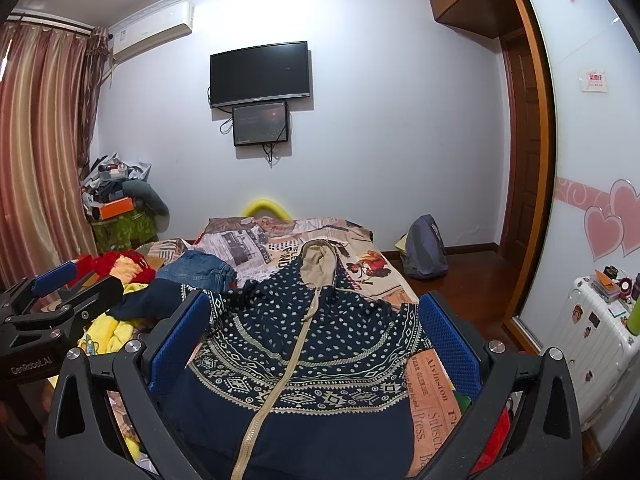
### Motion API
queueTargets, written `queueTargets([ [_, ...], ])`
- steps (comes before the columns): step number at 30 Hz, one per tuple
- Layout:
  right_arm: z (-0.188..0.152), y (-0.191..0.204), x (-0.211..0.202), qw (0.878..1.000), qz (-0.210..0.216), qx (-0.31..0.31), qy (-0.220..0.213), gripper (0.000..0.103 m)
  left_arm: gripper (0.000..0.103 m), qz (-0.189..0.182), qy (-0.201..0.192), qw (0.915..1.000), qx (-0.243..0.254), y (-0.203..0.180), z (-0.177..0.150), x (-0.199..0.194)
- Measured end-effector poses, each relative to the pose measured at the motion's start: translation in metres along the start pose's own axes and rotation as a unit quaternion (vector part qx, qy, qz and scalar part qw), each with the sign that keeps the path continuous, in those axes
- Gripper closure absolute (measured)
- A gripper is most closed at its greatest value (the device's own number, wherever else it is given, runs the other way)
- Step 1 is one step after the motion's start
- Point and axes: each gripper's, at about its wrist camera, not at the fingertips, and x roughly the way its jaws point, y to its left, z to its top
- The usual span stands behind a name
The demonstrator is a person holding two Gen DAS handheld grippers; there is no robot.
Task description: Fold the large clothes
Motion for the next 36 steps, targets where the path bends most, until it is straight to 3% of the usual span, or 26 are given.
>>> queueTargets([
  [36, 0.0006, 0.0029, 0.005, 1.0, 0.0, -0.002, 0.007, 0.0, 0.0, 0.01, 0.005, 0.9999, -0.008, 0.0064, -0.0013, 0.0068],
])
